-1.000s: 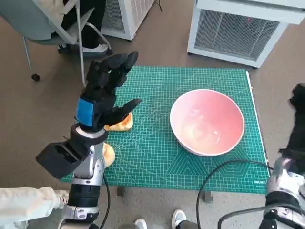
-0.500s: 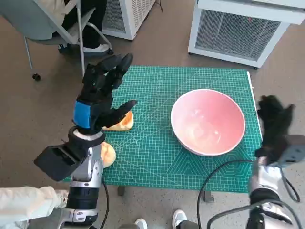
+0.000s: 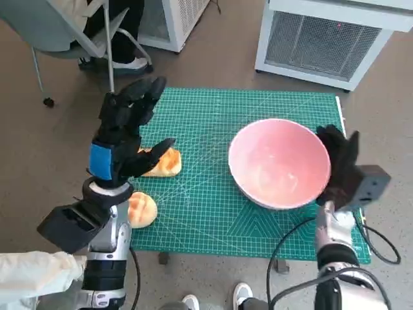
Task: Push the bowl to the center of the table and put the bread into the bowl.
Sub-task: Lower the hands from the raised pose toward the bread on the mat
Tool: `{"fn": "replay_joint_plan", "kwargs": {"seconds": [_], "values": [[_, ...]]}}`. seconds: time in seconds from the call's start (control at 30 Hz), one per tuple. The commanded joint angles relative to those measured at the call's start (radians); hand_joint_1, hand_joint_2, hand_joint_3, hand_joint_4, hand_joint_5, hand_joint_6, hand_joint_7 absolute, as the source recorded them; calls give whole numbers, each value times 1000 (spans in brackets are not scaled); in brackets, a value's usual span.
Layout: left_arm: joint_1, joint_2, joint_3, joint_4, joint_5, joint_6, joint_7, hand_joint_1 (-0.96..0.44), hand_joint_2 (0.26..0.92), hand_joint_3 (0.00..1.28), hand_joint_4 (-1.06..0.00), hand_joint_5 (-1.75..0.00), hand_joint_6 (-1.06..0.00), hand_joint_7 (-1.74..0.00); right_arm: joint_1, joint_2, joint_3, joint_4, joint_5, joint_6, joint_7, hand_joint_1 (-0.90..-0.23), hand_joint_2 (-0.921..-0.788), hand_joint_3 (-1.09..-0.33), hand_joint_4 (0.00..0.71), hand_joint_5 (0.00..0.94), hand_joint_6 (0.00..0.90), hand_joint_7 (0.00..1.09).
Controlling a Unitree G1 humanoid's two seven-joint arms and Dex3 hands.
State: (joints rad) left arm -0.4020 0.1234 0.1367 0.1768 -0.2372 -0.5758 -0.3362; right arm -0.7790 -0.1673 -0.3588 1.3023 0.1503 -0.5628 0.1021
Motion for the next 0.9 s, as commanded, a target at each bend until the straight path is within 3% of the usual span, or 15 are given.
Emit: {"fn": "replay_joint_plan", "kwargs": {"seconds": [0.03, 0.43, 0.57, 0.9], "values": [[30, 15, 13, -37, 8, -1, 17, -344, 921, 142, -430, -10, -234, -620, -13, 27, 16, 21, -23, 28, -20, -480, -921, -846, 197, 8, 174, 220], [85, 32, 29, -101, 12, 10, 51, -339, 921, 145, -431, -3, -293, -548, -87, 94, -16, 24, 19, 72, -17, -469, -921, -861, 201, 7, 185, 219], [97, 37, 31, -117, 27, 17, 67, -338, 921, 146, -428, -1, -305, -533, -115, 111, -24, 27, 20, 99, -28, -464, -921, -864, 208, 9, 187, 220], [118, 48, 40, -137, 54, 26, 95, -335, 921, 155, -413, 0, -316, -519, -158, 121, -6, 33, -15, 135, -50, -462, -921, -854, 215, 8, 216, 232]]}}
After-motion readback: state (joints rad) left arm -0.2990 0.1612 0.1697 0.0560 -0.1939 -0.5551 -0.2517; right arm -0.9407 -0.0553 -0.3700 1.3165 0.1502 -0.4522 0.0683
